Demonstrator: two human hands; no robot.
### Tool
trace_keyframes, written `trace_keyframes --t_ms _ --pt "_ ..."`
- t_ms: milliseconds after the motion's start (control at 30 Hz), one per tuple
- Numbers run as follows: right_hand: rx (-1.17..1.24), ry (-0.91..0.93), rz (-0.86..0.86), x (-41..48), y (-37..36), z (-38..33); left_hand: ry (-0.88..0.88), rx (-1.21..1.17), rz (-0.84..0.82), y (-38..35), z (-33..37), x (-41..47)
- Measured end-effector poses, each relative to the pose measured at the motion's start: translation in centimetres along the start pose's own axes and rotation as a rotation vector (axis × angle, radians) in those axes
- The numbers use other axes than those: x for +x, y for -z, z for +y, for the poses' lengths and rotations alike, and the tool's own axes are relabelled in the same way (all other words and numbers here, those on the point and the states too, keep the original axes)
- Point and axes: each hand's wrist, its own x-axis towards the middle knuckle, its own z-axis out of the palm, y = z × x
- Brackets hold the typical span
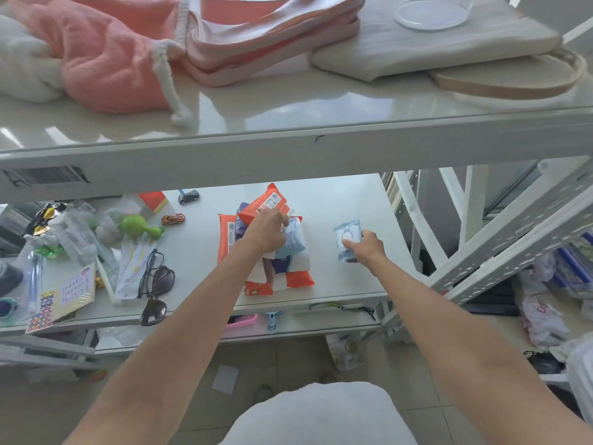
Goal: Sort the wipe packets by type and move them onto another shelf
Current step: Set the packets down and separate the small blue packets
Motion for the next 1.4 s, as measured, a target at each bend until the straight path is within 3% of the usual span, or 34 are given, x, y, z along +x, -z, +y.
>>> trace_keyframes --t_ms 100,200,300,400,533,733,900,1033,1167,1300,1400 --pt "-0.392 -0.012 0.016 0.6 -0.2 2.2 0.040 0.010 0.026 -0.5 0.2 0.4" --pt "-0.636 0.017 0.126 0.2 -0.1 1.8 0.043 0.078 0.050 -0.7 0.6 0.5" --pt "-0.569 0.209 0.132 0.1 -1.0 -0.9 0.223 0.139 0.053 -1.0 1.2 0.6" --pt "-0.320 0.340 -0.036 -0.7 -2.8 -4.7 0.413 0.250 0.037 -0.7 1.4 1.5" --pt "-0.313 0.291 -0.201 -1.8 -6.7 -7.6 0.498 0.224 0.068 0.1 1.1 2.0" --pt "-0.275 0.206 -0.232 -2.3 -8.6 -7.8 0.581 0.339 0.073 0.8 0.4 2.3" --pt "-0.226 0.219 -0.164 -2.1 -7.6 -8.0 0.616 0.246 0.166 1.3 -0.8 1.1" --pt "-0.272 0.322 -0.045 -2.7 -7.7 -8.4 0.669 0.205 0.265 0.8 -1.6 -1.3" --pt "-0.524 0.506 -0.141 -3.6 -9.0 -9.0 0.715 0.170 0.160 0.5 -1.8 -2.8" --pt "-0.661 0.511 -0.197 -3.5 -9.4 -8.5 0.723 0.141 0.002 1.9 -1.7 -2.9" --pt "-0.665 0.517 -0.207 -3.7 -9.3 -8.6 0.710 0.134 -0.021 3.0 -1.9 -3.0"
